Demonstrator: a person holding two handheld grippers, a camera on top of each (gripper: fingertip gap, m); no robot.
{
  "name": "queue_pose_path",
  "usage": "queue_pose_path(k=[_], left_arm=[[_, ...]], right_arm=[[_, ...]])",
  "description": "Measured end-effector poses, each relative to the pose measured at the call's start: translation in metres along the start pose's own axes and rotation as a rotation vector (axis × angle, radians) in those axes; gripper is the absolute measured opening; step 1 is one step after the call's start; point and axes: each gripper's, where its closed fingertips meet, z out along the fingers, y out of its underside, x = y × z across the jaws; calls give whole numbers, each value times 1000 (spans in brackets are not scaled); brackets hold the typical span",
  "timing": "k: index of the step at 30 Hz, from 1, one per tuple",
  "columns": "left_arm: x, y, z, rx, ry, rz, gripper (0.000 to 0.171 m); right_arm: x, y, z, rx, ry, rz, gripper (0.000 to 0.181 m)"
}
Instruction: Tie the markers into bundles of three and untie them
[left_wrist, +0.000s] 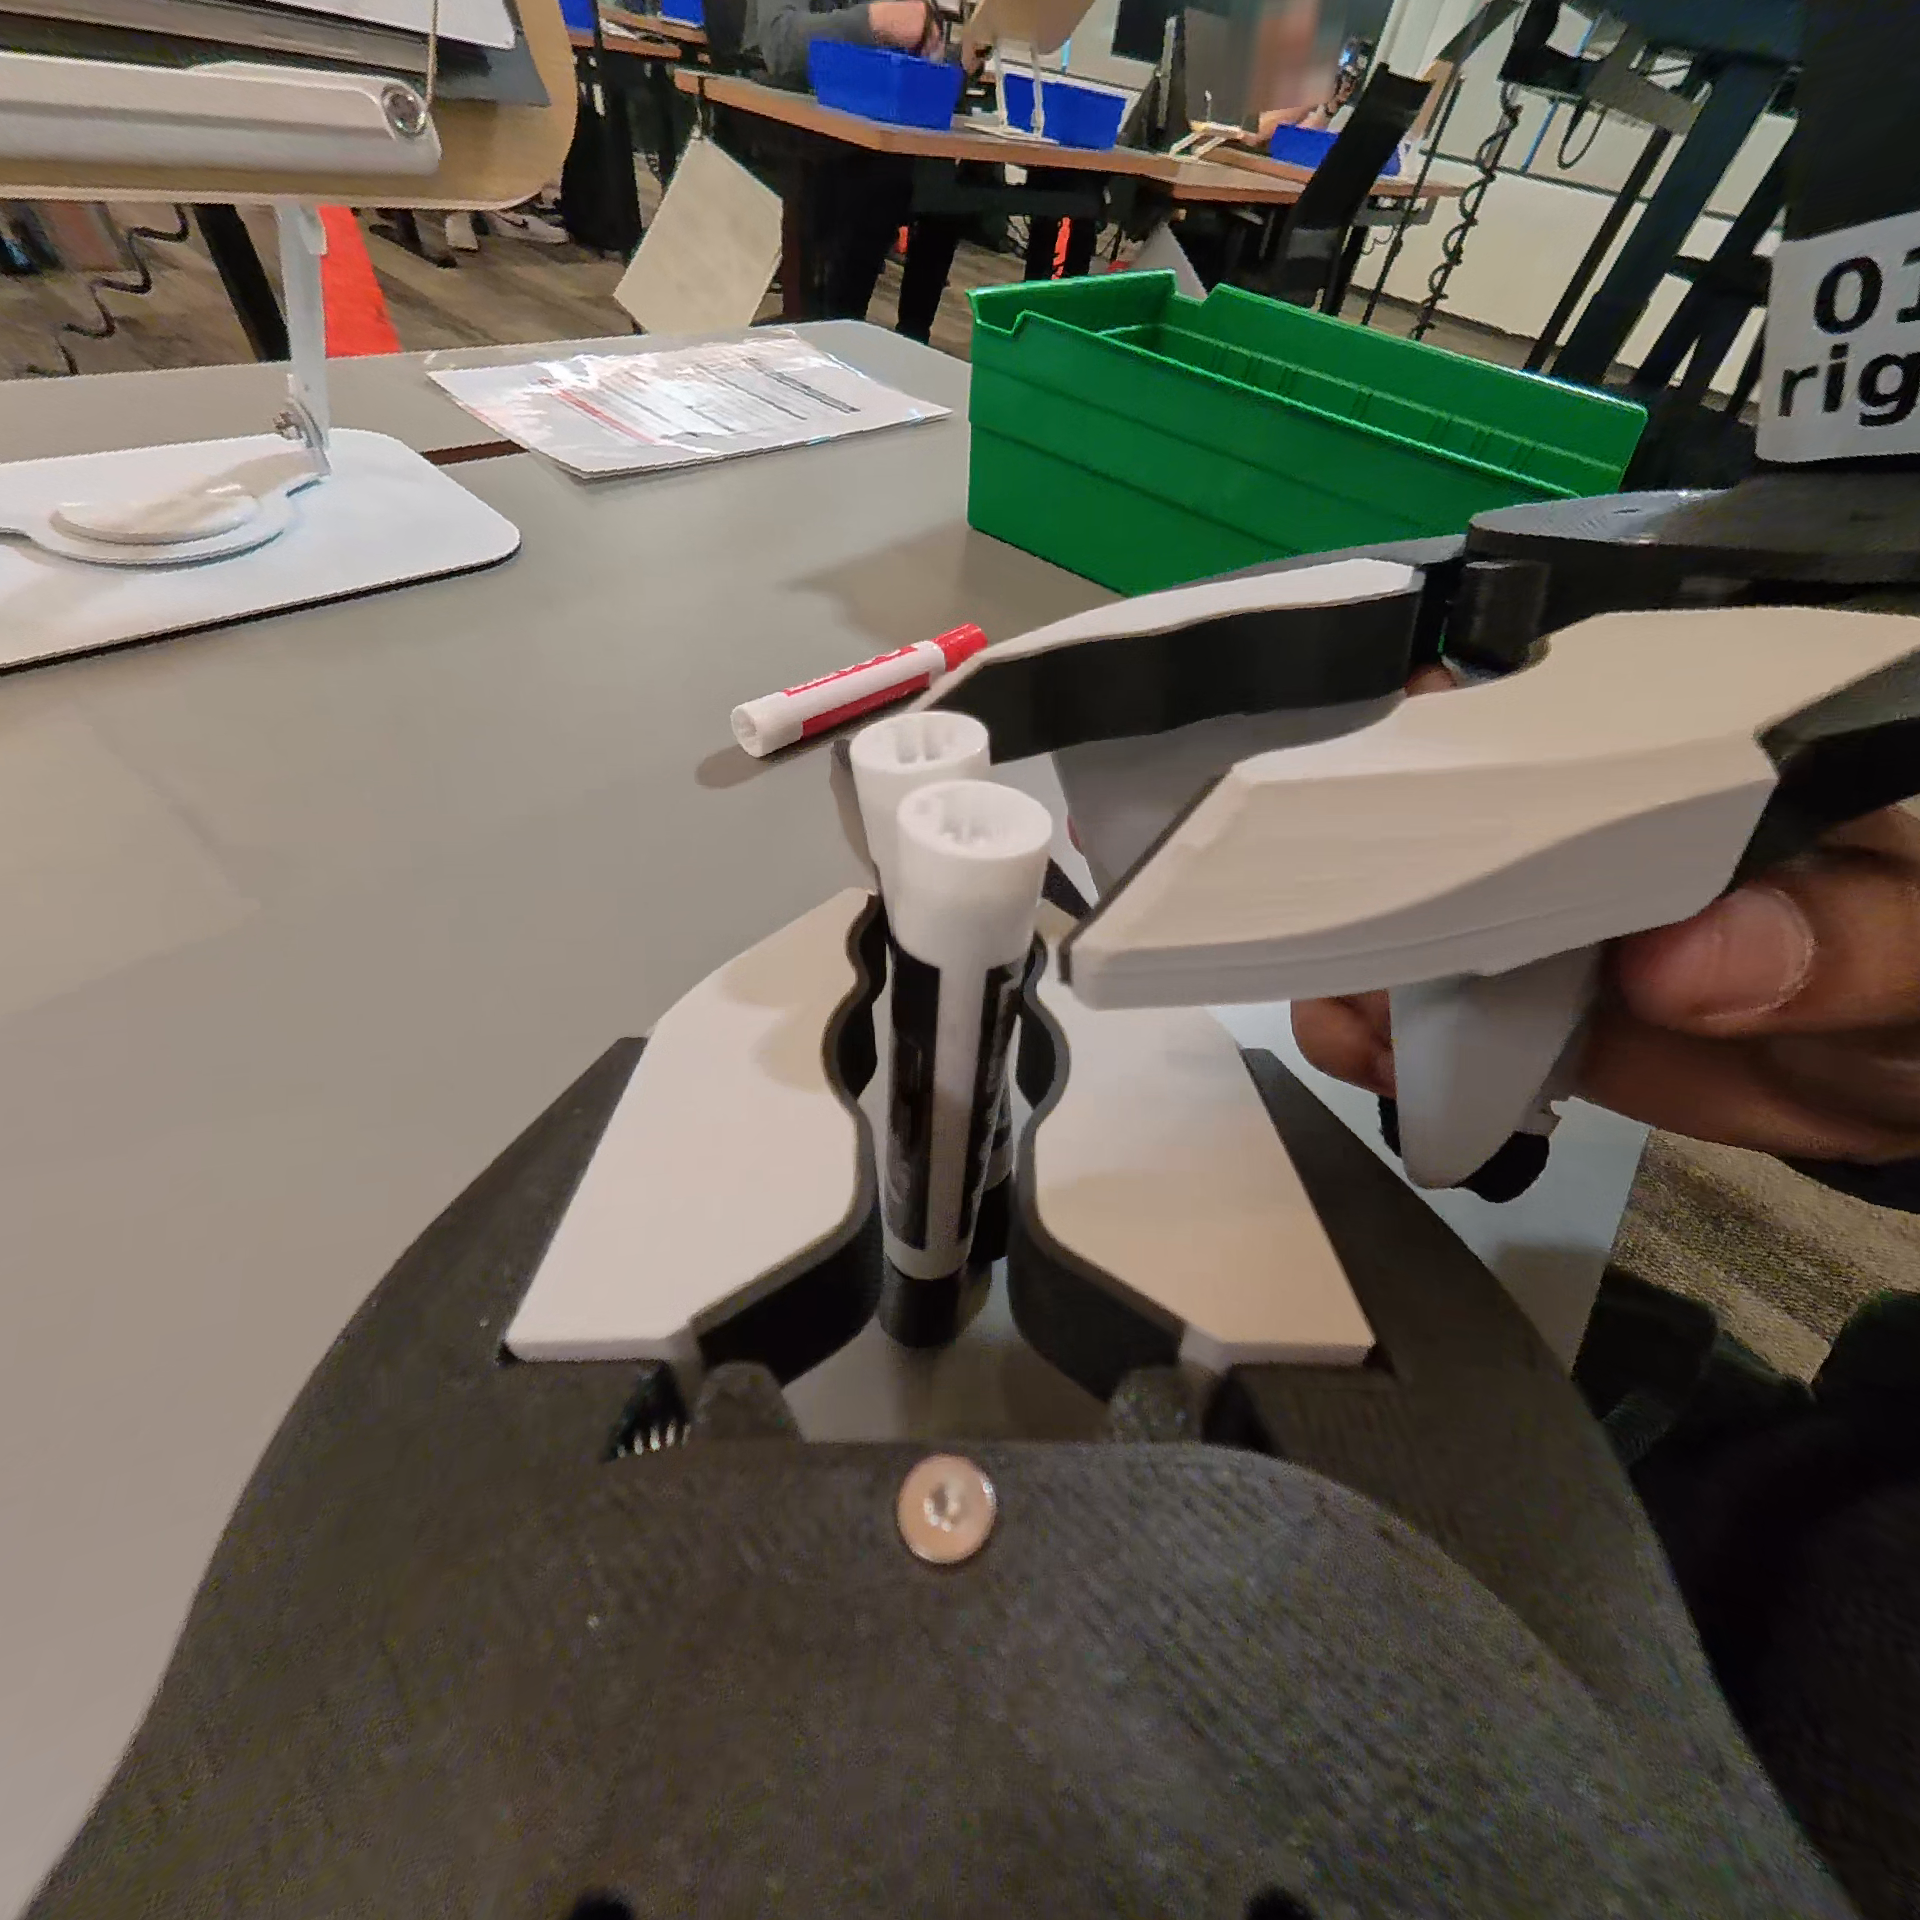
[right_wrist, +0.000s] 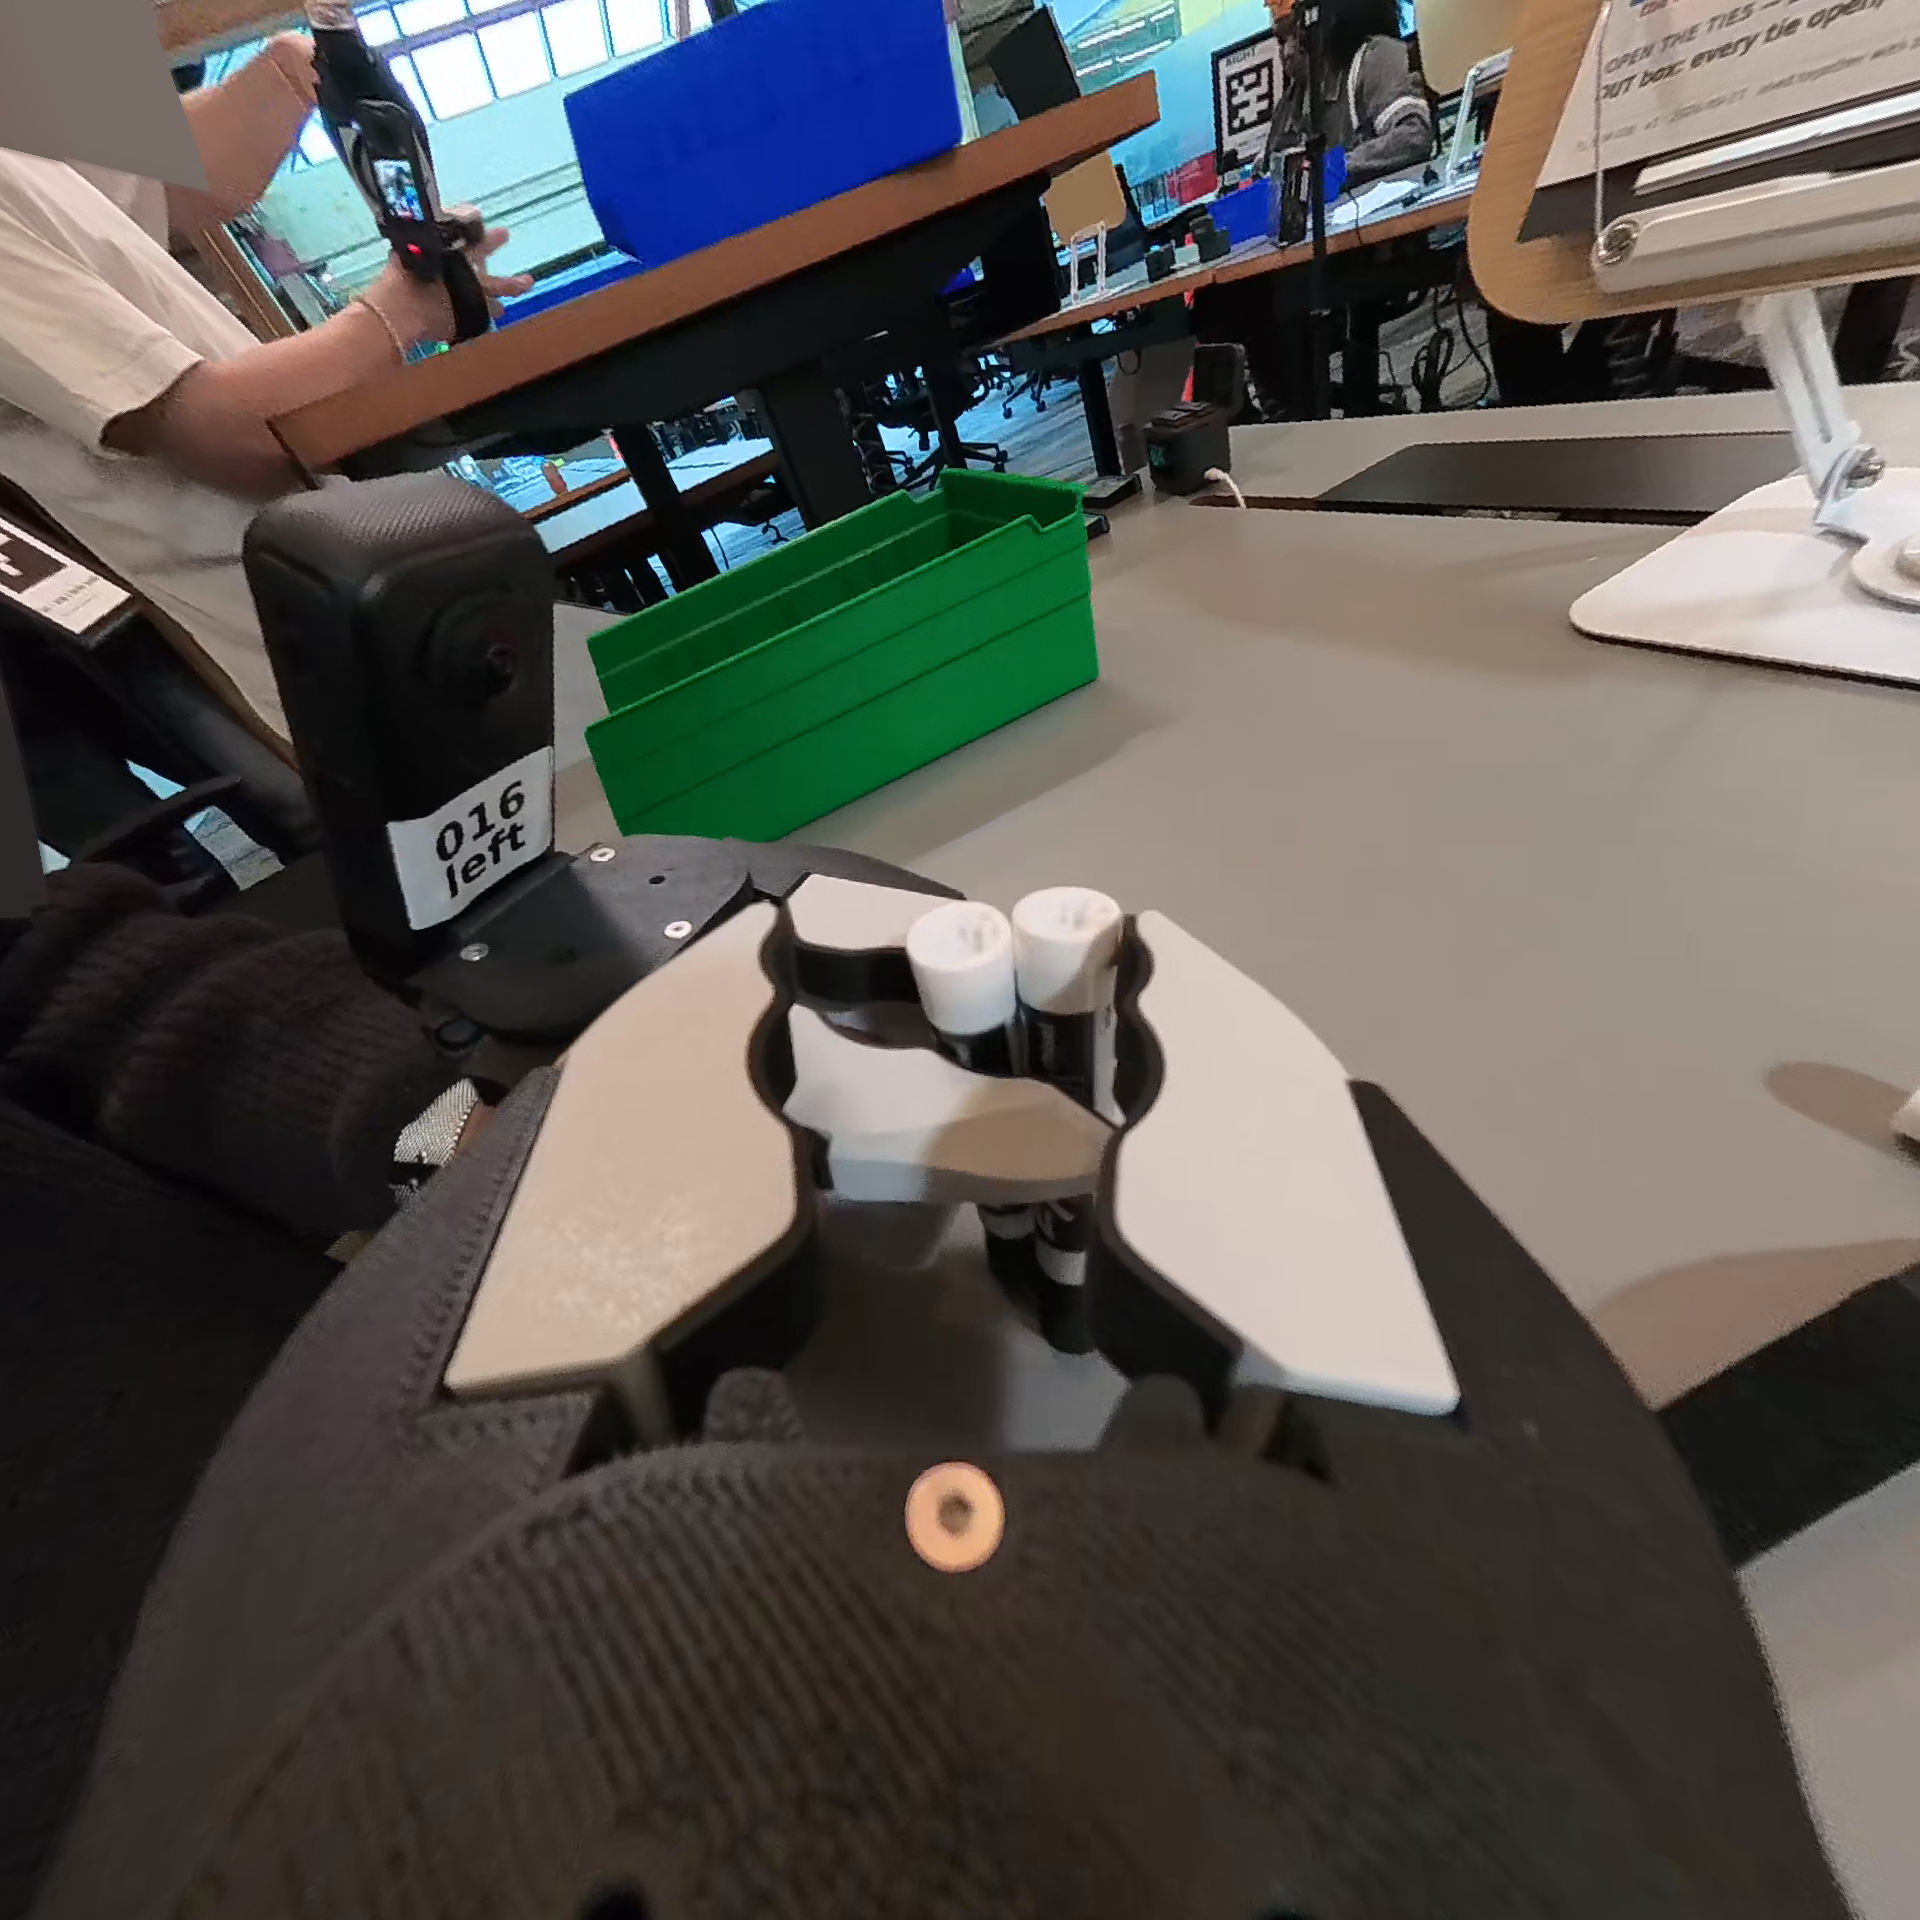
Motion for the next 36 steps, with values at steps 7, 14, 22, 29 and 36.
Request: queue_pose_path(k=[7, 14, 22, 29, 36], left_arm=[[2, 2, -12, 11, -21, 0, 21], [6, 7, -19, -4, -39, 13, 22], [6, 8, -19, -8, -40, 2, 22], [9, 10, -16, -33, -27, 14, 21], [9, 13, -13, -59, -9, -5, 21]], right_arm=[[-14, 11, 0, -20, -25, -25, 56], [-19, 25, -1, -65, 0, -41, 56], [-13, 26, -4, -68, 37, -43, 60], [-12, 26, -2, -43, 45, -68, 60], [-14, 25, -1, -25, 37, -76, 59]])
